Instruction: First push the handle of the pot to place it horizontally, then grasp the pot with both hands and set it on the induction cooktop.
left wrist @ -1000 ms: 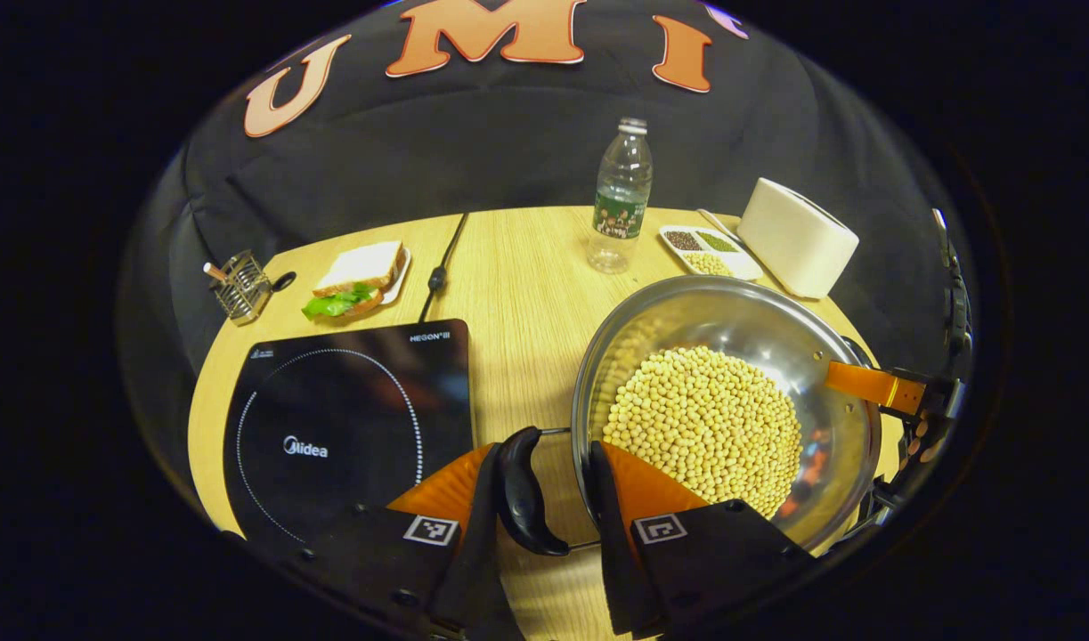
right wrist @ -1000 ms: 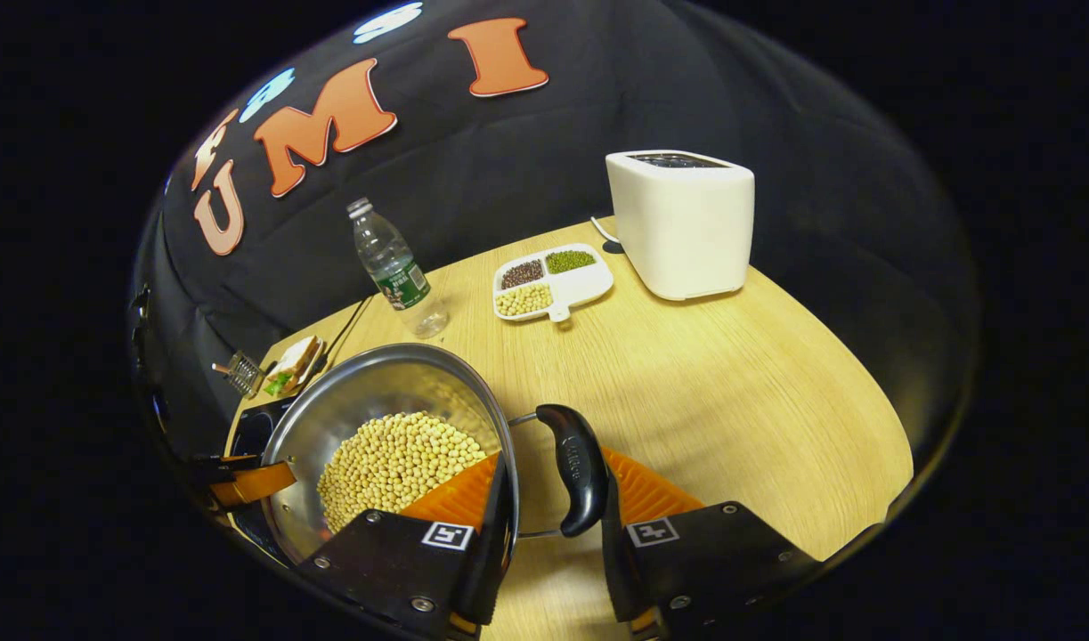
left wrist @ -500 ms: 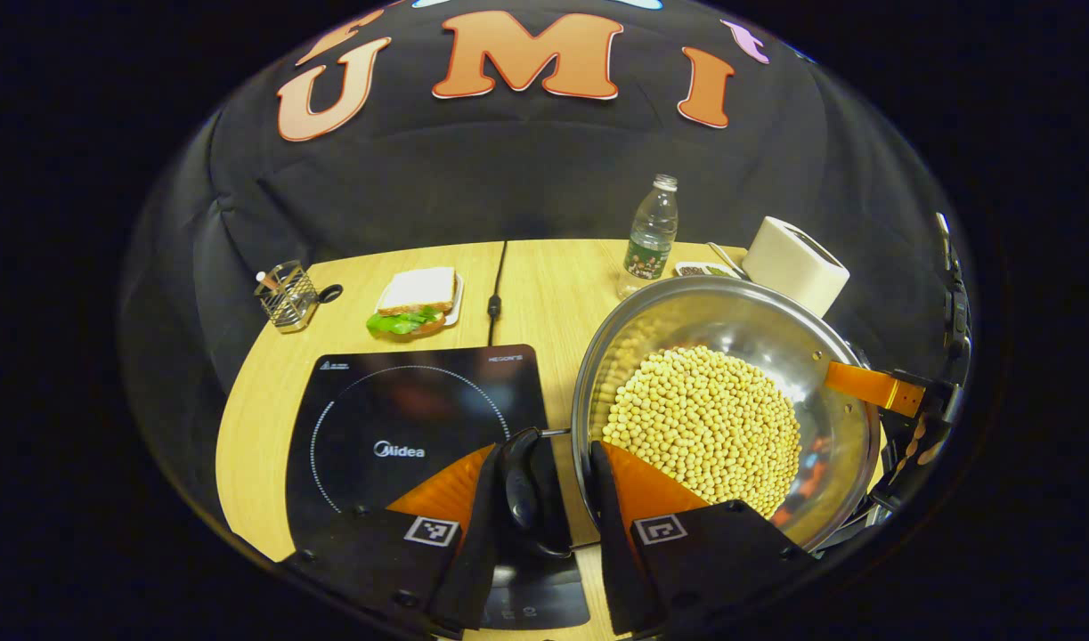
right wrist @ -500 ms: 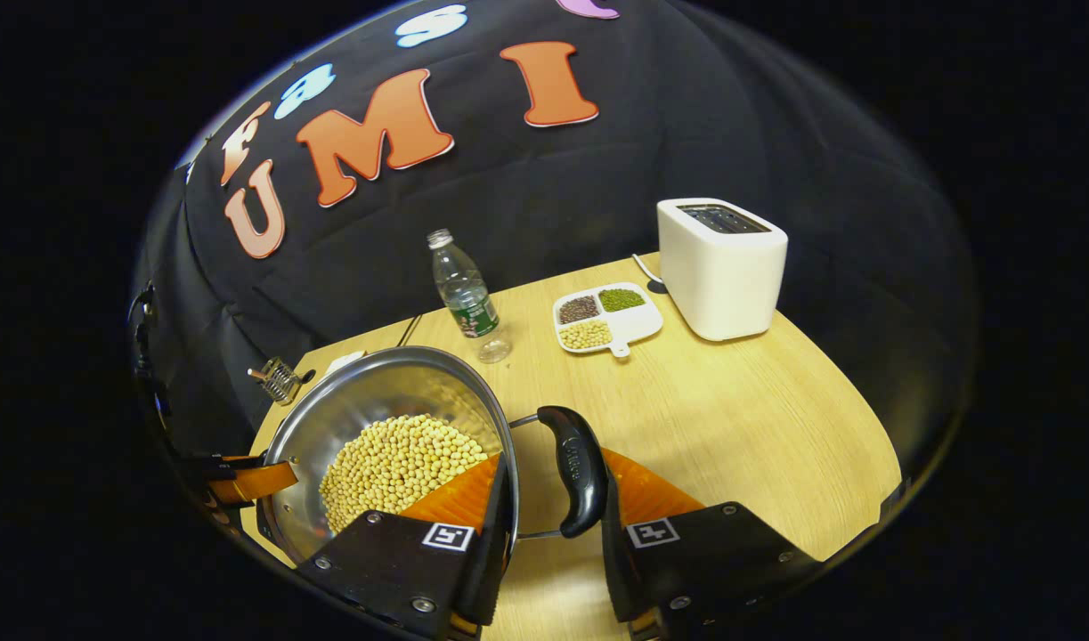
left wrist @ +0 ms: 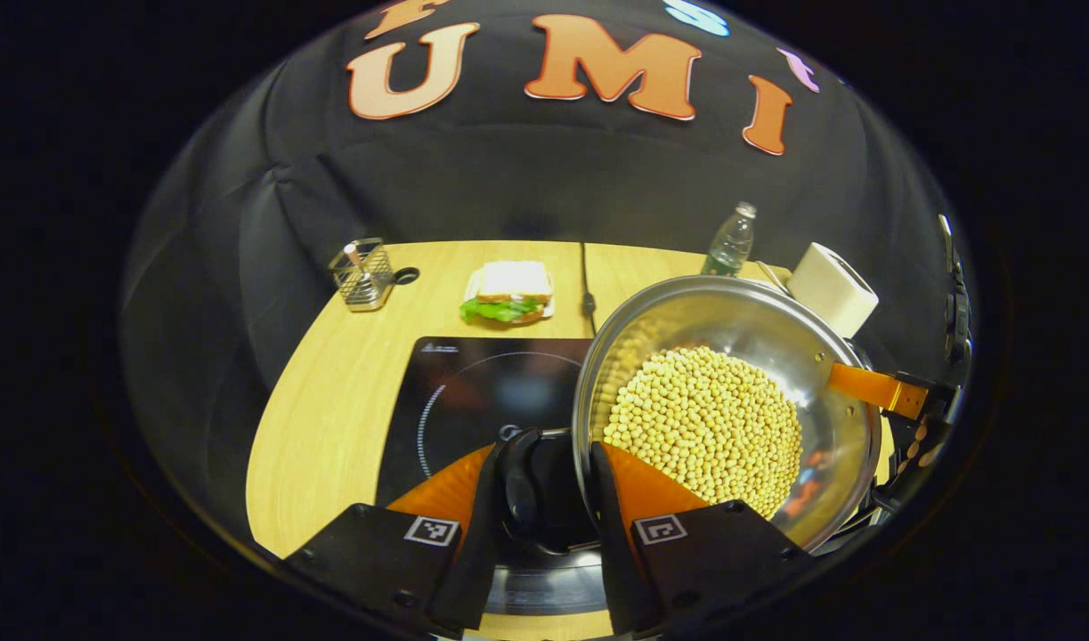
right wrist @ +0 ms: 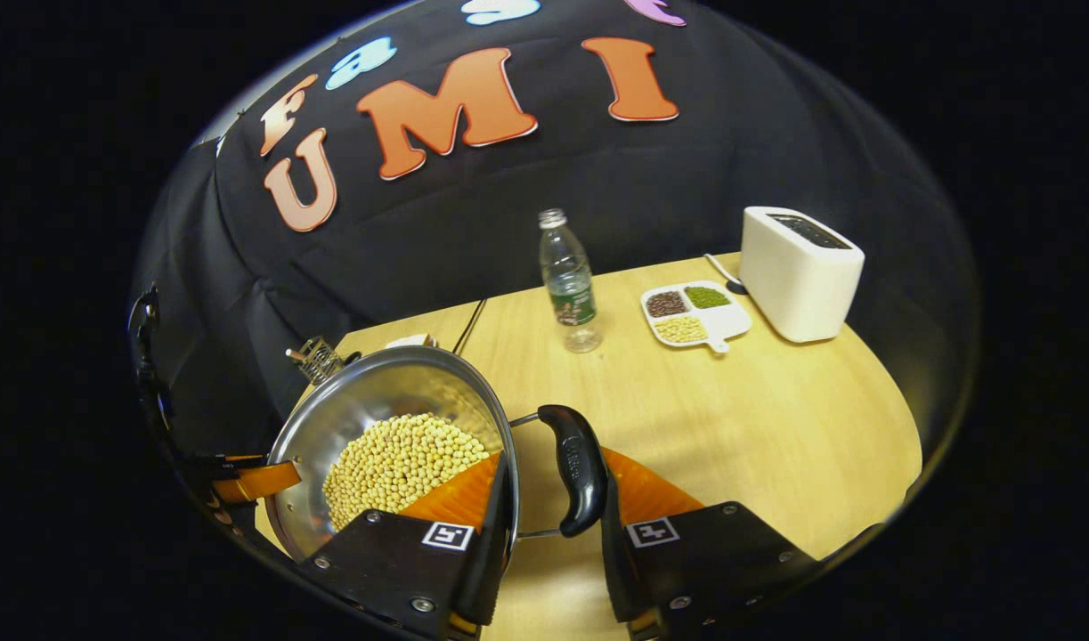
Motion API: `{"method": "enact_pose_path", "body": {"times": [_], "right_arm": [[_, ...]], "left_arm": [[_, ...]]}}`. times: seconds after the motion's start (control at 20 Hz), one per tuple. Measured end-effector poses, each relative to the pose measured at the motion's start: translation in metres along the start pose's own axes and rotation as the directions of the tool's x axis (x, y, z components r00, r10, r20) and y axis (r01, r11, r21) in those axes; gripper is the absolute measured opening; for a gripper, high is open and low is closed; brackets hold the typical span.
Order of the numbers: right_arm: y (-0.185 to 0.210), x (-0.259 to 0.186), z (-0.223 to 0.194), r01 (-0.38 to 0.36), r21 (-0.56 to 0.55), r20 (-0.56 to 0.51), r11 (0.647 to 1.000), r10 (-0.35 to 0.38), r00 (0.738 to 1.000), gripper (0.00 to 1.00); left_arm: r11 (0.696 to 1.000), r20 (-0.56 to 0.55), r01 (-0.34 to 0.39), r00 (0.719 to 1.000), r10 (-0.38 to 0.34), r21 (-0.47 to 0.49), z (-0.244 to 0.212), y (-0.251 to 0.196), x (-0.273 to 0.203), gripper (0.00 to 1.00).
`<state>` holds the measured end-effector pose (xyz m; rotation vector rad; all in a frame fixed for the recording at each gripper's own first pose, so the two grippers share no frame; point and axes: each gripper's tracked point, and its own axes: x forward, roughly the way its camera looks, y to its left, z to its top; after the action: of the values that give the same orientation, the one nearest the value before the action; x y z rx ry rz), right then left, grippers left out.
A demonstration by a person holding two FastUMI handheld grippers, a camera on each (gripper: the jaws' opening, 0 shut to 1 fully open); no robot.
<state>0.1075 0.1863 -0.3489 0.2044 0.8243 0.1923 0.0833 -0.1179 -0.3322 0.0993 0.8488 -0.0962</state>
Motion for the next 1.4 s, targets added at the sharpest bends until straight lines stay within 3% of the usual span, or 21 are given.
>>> {"method": "enact_pose_path", "body": {"times": [0.45,0.5,0.6,0.65,0.75,0.9,1.15,1.35,1.4], "right_arm": [[0.089,0.046,-0.025,-0.063,-0.016,-0.062,0.998,0.062,0.996,0.48],[0.097,0.052,-0.027,-0.071,-0.014,-0.069,0.997,0.07,0.995,0.43],[0.109,0.062,-0.034,-0.083,-0.005,-0.087,0.997,0.082,0.993,0.48],[0.112,0.065,-0.037,-0.084,-0.006,-0.095,0.996,0.083,0.992,0.43],[0.12,0.069,-0.038,-0.087,-0.005,-0.091,0.996,0.086,0.992,0.48],[0.125,0.072,-0.038,-0.086,-0.005,-0.092,0.996,0.086,0.992,0.43],[0.125,0.074,-0.038,-0.085,-0.014,-0.083,0.996,0.084,0.993,0.53],[0.121,0.069,-0.02,-0.081,-0.007,-0.026,0.997,0.081,0.996,0.61],[0.116,0.063,-0.011,-0.076,-0.003,0.0,0.997,0.076,0.997,0.55]], "left_arm": [[0.998,-0.024,-0.064,0.998,0.064,-0.018,-0.01,0.102,0.014,0.57],[0.997,-0.028,-0.068,0.997,0.068,-0.018,-0.01,0.11,0.017,0.56],[0.997,-0.037,-0.075,0.997,0.074,-0.02,-0.012,0.123,0.02,0.56],[0.997,-0.042,-0.075,0.996,0.074,-0.023,-0.015,0.129,0.022,0.58],[0.997,-0.023,-0.074,0.997,0.073,-0.023,-0.011,0.137,0.026,0.6],[0.997,-0.029,-0.07,0.997,0.07,-0.014,-0.008,0.136,0.021,0.55],[0.997,-0.02,-0.072,0.997,0.071,-0.02,-0.012,0.136,0.024,0.56],[0.995,-0.035,-0.097,0.995,0.096,-0.031,-0.014,0.138,0.02,0.64],[0.993,-0.015,-0.113,0.994,0.112,-0.028,-0.008,0.14,0.016,0.64]]}}
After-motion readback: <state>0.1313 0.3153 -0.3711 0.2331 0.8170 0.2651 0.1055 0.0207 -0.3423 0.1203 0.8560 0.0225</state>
